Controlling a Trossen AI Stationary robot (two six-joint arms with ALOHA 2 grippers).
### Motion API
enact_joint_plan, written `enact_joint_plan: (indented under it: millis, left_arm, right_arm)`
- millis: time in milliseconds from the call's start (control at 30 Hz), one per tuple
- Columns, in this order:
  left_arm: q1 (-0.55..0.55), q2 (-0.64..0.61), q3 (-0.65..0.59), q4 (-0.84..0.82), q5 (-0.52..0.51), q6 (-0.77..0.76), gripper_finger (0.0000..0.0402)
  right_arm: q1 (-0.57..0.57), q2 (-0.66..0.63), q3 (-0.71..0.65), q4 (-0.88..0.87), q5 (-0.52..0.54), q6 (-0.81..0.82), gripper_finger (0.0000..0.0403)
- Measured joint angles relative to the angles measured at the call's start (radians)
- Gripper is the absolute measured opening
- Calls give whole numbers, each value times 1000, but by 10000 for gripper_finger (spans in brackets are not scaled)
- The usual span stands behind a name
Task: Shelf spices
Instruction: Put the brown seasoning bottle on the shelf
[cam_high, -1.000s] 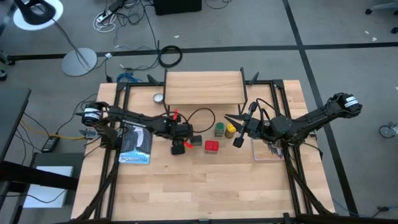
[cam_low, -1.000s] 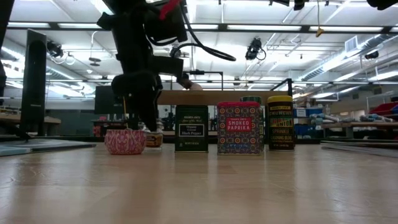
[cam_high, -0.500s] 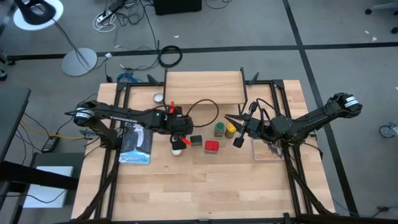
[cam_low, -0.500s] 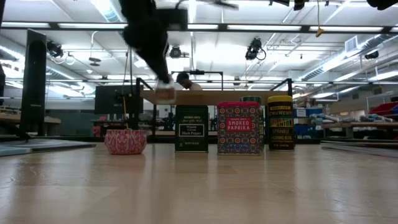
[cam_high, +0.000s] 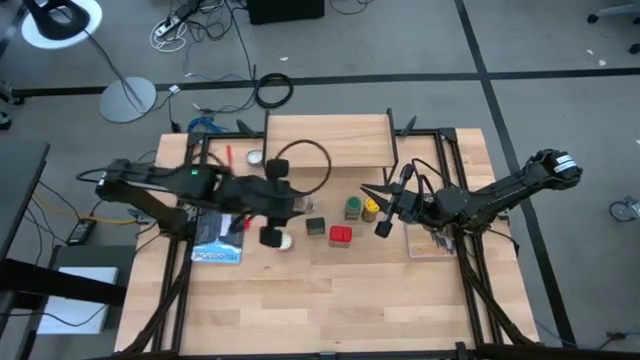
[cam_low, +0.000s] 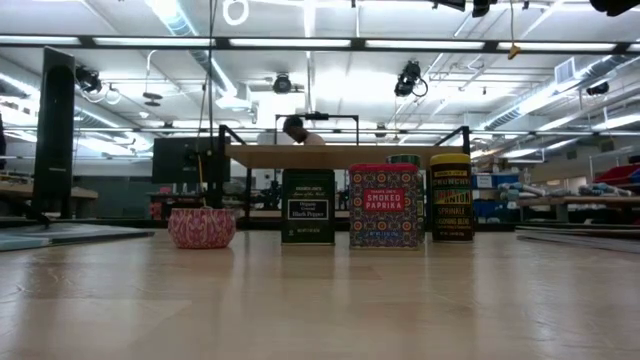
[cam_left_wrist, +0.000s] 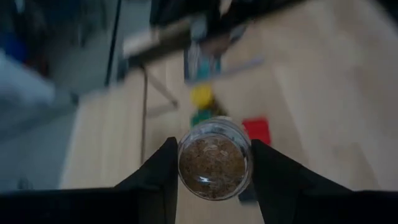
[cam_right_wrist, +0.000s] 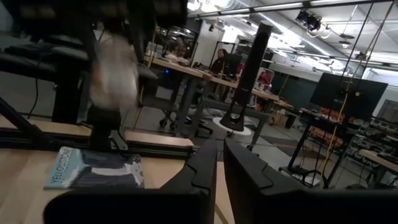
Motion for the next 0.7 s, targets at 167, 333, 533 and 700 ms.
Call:
enact_joint_plan:
  millis: [167, 333, 533, 700]
  left_arm:
    - [-86, -48, 43, 90, 75, 190, 154]
    - [-161, -78, 60, 187, 186, 350, 154]
    - [-229, -79, 61, 217, 362, 523, 154]
    - [-271, -79, 61, 215, 475, 601, 154]
  right_arm:
    - [0, 0, 0, 0, 0, 0, 30]
    - [0, 0, 0, -1, 0, 0, 27]
    - [0, 0, 0, -5, 0, 0, 28]
    - [0, 0, 0, -5, 0, 0, 27]
